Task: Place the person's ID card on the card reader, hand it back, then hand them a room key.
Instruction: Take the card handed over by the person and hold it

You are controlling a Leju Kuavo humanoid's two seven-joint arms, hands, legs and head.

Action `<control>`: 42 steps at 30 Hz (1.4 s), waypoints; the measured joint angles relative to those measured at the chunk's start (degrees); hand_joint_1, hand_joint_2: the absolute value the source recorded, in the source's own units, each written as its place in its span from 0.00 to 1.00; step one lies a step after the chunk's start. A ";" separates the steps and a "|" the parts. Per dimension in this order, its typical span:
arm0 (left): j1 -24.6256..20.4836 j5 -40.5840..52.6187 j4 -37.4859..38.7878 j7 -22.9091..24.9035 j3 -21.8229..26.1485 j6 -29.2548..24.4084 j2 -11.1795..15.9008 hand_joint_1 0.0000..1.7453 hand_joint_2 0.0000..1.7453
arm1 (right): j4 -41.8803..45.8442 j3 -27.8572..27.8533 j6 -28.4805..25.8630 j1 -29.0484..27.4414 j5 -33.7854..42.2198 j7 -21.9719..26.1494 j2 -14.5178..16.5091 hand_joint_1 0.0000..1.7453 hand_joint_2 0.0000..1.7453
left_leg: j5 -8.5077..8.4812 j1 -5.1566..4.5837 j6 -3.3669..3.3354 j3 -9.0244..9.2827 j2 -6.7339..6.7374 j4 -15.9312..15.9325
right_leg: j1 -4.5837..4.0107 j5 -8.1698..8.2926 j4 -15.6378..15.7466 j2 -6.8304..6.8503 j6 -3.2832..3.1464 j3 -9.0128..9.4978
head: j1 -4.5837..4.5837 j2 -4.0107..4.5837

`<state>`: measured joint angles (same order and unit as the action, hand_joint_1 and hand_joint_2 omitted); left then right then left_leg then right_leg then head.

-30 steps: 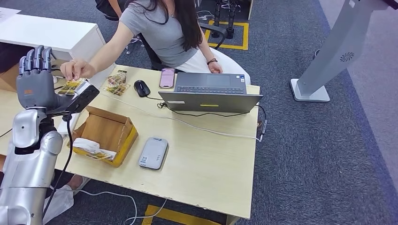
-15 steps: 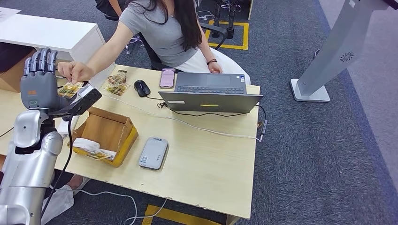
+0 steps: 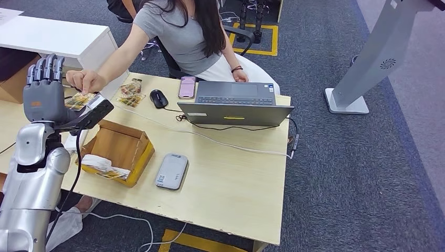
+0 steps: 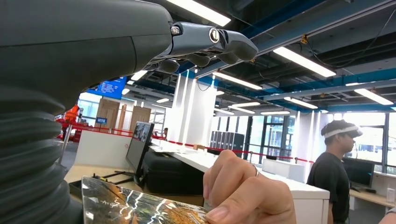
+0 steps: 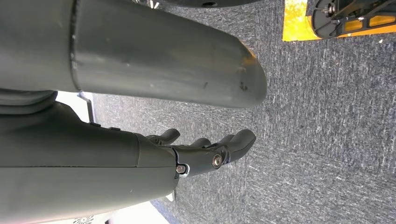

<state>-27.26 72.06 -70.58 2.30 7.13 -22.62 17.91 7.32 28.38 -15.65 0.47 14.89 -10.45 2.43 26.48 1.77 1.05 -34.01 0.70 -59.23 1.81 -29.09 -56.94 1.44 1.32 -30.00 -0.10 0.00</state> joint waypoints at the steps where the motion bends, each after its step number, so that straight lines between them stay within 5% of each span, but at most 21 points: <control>1: 0.00 0.00 0.02 0.00 0.00 0.00 0.01 0.00 1.00 | 0.00 -0.01 0.00 0.00 0.00 0.00 0.00 0.00 0.00 | 0.00 0.00 0.00 0.00 0.00 0.00 | 0.00 0.00 0.00 0.00 0.00 0.00 | 0.01 0.00; 21: 0.00 0.00 0.26 0.00 -0.02 -0.02 0.08 0.00 1.00 | 0.00 0.01 0.00 0.00 0.02 0.00 0.00 0.00 0.00 | 0.00 0.00 0.00 0.00 0.00 0.00 | 0.00 0.00 0.00 0.00 0.00 0.00 | 0.00 0.00; 25: 0.00 -0.03 0.26 0.00 -0.02 0.02 0.08 1.00 1.00 | 0.00 0.01 0.00 0.00 -0.08 0.00 0.00 0.00 0.00 | 0.00 0.00 0.00 0.00 0.00 0.00 | 0.00 0.00 0.00 0.00 0.00 0.00 | -0.01 0.00; 42: 4.33 -2.64 -1.80 0.00 -0.02 1.62 1.54 1.00 1.00 | 0.02 3.43 1.02 -0.05 -3.92 1.10 -0.93 0.00 0.00 | 0.00 0.00 0.00 -0.10 0.04 0.00 | 0.00 0.00 -0.01 -0.02 0.00 -0.08 | 0.01 0.00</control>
<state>-22.93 69.42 -72.37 2.29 7.10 -21.00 19.45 7.34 31.81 -14.63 0.42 10.97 -9.35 1.50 26.48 1.77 1.05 -34.11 0.74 -59.23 1.80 -29.09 -56.94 1.42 1.32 -30.08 -0.09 0.00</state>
